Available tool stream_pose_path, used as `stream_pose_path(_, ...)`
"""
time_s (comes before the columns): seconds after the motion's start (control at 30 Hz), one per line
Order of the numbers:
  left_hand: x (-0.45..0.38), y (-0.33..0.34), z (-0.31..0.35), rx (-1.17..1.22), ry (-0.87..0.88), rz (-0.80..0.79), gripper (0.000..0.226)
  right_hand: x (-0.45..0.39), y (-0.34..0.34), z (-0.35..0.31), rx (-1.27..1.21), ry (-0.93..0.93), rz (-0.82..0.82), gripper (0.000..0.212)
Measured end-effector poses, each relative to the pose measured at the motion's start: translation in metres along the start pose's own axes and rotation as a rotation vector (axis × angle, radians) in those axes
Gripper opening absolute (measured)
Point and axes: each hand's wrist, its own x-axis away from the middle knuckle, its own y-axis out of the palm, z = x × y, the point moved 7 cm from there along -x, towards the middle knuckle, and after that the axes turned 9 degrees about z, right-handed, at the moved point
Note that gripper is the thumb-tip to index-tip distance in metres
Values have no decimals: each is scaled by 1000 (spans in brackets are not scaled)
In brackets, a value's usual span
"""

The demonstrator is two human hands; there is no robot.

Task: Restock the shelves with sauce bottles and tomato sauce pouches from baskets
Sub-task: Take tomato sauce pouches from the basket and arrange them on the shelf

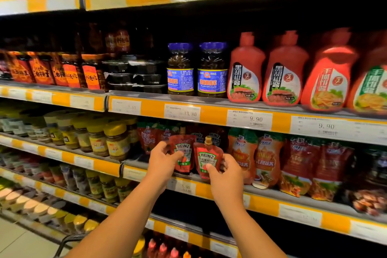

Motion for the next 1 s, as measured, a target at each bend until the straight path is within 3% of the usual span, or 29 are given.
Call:
stream_pose_path(0.07, -4, 5, 0, -18, 1, 7, 21, -3, 5, 0, 87, 0, 19, 7)
stream_pose_path(0.23, -11, 14, -11, -77, 17, -19, 23, -10, 11, 4, 241, 46, 11, 15)
stream_pose_path(0.33, -19, 12, -17, -160, 44, -32, 27, -12, 14, 4, 286, 47, 6, 4)
stream_pose_path(0.43, -24, 9, -25, -246, 56, -53, 29, -10, 14, 3, 237, 50, 2, 14)
stream_pose_path(0.57, -21, 5, -23, -303, 138, -44, 32, -3, 13, -6, 186, -61, -25, 22)
stream_pose_path(0.73, -9, -11, -16, -346, 306, 90, 26, 5, 3, -21, 162, -172, -24, 68)
stream_pose_path(0.8, 2, -14, -10, -338, 395, 101, 26, 10, -3, -28, 149, -293, -12, 62)
stream_pose_path(0.9, 19, -5, -8, -445, 533, -21, 26, 20, -3, -29, 265, -496, -42, 48)
stream_pose_path(1.0, 24, 5, -17, -535, 560, -140, 24, 18, 0, -19, 364, -480, -66, 50)
